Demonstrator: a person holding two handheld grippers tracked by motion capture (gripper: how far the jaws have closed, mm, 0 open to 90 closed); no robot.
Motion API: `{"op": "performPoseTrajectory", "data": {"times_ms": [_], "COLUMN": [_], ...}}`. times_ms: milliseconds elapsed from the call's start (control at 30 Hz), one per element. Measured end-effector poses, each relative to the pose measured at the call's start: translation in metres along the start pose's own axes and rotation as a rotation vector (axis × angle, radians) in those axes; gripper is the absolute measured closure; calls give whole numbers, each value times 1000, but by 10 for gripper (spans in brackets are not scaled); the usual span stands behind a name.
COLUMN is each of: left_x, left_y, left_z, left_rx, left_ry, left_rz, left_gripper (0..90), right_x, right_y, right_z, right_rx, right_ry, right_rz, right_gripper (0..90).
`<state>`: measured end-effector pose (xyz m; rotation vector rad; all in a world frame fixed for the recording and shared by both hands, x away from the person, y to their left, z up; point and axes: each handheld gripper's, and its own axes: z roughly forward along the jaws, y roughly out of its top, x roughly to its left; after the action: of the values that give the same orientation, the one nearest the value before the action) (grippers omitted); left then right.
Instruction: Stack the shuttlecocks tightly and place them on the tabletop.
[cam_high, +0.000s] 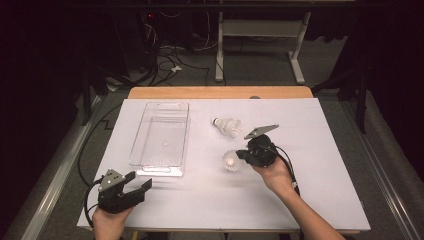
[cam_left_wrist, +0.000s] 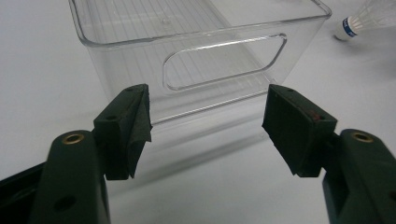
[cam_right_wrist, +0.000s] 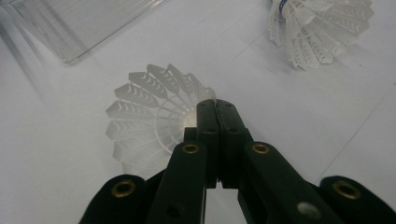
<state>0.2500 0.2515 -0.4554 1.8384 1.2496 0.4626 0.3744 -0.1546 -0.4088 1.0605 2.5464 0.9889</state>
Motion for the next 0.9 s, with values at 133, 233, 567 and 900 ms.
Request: {"op": "performPoseTrajectory", "data": {"times_ms": [133, 233, 567, 900], "left_x": [0, 0, 0, -1], "left_y": [0, 0, 0, 0], "left_z": [0, 0, 0, 0], "left_rx": [0, 0, 4, 0], "left_ry": [0, -1, 1, 1], "left_rz": [-2, -2, 7, 8], "left_gripper": [328, 328, 328, 328], "right_x": [-4, -8, -16, -25], "right_y": [-2, -3, -7, -11], "right_z": [-1, 0, -2, 3], "right_rx": [4, 7, 16, 38], "right_ry": [-13, -18, -33, -47], "right_rz": [4, 8, 17, 23], "right_gripper": [896, 893, 871, 827]}}
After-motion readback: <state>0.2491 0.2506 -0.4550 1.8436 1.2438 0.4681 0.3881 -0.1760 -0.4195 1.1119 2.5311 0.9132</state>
